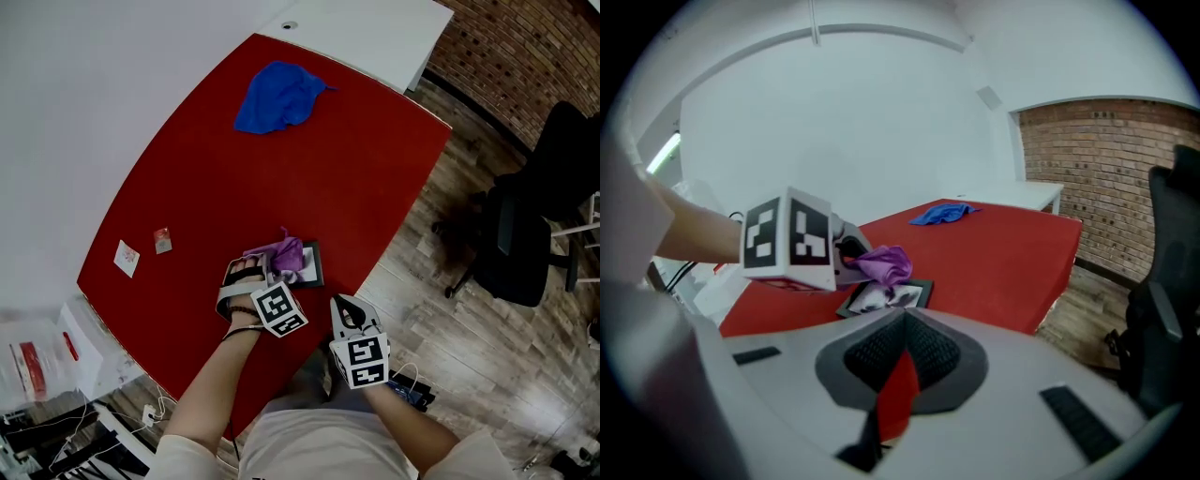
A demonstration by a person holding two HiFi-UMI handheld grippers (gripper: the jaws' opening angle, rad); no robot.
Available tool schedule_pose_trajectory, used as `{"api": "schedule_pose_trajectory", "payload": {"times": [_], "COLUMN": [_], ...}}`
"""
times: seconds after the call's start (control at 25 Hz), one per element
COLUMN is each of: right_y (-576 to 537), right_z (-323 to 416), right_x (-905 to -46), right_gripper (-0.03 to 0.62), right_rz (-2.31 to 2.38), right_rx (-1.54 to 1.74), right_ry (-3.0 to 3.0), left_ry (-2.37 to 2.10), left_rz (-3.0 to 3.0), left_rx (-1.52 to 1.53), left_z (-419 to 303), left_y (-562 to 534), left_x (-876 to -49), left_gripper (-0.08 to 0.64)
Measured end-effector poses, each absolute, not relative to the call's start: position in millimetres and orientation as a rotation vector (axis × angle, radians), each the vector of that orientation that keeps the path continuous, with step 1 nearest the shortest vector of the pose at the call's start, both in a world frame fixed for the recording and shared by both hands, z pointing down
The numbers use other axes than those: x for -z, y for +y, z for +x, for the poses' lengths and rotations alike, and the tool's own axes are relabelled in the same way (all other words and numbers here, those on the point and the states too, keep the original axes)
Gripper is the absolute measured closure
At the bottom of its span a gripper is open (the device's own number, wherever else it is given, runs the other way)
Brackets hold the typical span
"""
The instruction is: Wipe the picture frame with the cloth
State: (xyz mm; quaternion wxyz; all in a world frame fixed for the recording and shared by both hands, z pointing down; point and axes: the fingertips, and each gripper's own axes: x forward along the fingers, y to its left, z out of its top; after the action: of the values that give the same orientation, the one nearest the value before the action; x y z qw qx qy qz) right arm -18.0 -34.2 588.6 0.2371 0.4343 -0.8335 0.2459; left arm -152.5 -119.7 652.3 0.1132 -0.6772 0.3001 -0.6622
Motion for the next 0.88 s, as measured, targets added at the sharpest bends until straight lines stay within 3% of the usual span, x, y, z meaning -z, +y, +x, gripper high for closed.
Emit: {"api": "schedule_pose_trajectory", "payload": {"times": [0.32,0.88], "right_y": [-32.9,-30.0], "right_z": [-10.2,-20.3], "right_x": [-587.6,-596.8], "right_gripper": [0.588,0.588], "right_rz": [1.189,1.141], "right_rx": [-0.681,-0.684], "right_ry": [-2.281,-2.292], "left_ry": [0.794,0.644], "left_rz": [-1.927,-1.982], "left_rx": [1.993,1.967], "left_z": [-146.6,-118.6], "left_y": [-123.9,-29.9], "left_x": [-663.7,-659.5], "left_gripper": [0.499,0.499]}}
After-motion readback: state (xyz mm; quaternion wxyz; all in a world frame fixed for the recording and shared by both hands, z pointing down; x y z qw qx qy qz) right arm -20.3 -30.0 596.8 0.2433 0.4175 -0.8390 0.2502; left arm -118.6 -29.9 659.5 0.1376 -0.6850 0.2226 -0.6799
